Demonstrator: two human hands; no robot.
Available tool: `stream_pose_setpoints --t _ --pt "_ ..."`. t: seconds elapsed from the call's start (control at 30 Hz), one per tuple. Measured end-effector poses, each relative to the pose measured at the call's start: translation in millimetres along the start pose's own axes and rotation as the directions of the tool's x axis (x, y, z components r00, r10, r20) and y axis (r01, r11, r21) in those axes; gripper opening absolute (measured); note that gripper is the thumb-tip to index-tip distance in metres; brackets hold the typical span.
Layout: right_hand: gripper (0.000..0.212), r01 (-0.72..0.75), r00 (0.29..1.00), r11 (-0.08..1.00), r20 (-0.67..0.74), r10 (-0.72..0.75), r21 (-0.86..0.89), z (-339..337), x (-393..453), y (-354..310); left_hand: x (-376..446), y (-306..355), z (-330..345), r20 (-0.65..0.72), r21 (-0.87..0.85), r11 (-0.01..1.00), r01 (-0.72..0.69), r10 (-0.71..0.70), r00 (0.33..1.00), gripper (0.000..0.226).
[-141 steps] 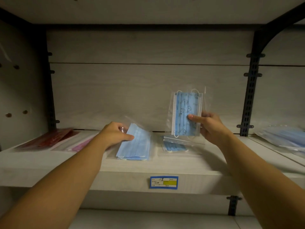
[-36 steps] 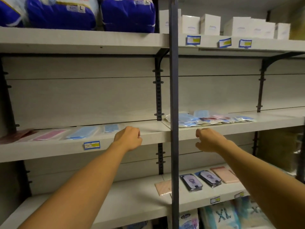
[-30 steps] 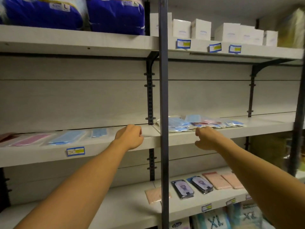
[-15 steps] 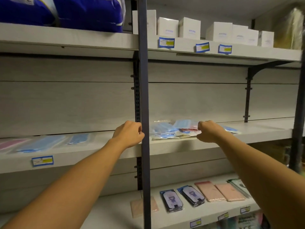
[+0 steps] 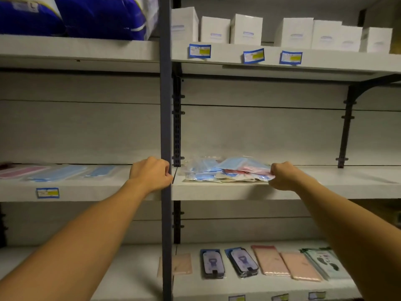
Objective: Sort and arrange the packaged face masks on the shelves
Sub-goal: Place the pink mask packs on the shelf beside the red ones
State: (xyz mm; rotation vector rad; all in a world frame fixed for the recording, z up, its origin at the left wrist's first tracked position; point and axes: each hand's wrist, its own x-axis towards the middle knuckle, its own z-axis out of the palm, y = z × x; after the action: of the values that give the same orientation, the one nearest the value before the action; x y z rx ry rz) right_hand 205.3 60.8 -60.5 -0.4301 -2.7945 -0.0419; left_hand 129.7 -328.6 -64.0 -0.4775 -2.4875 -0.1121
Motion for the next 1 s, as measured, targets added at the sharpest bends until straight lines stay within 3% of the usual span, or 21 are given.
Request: stream_pose_setpoints --t 0.43,0.7,1.0 --pt "0.034 0.046 0.999 0.998 0.001 -0.046 0.031 5.8 22.1 48.7 23.1 66.3 7.3 0.037 -0.043 0.999 -0.023 0.024 0.999 0.016" --pt "0.033 0.13 0.989 0.991 -0.068 -0.13 0.0 9.7 61.5 50.4 72.8 93.2 38.7 0.019 -0.116 0.993 -0.022 0.024 1.0 0.014" --pt "0.04 0.181 0.982 0.983 -0.052 -0.18 0.01 9.2 134.0 49.7 142.8 107.3 68.9 0.013 -0.151 0.989 0.002 0.0 1.0 0.018"
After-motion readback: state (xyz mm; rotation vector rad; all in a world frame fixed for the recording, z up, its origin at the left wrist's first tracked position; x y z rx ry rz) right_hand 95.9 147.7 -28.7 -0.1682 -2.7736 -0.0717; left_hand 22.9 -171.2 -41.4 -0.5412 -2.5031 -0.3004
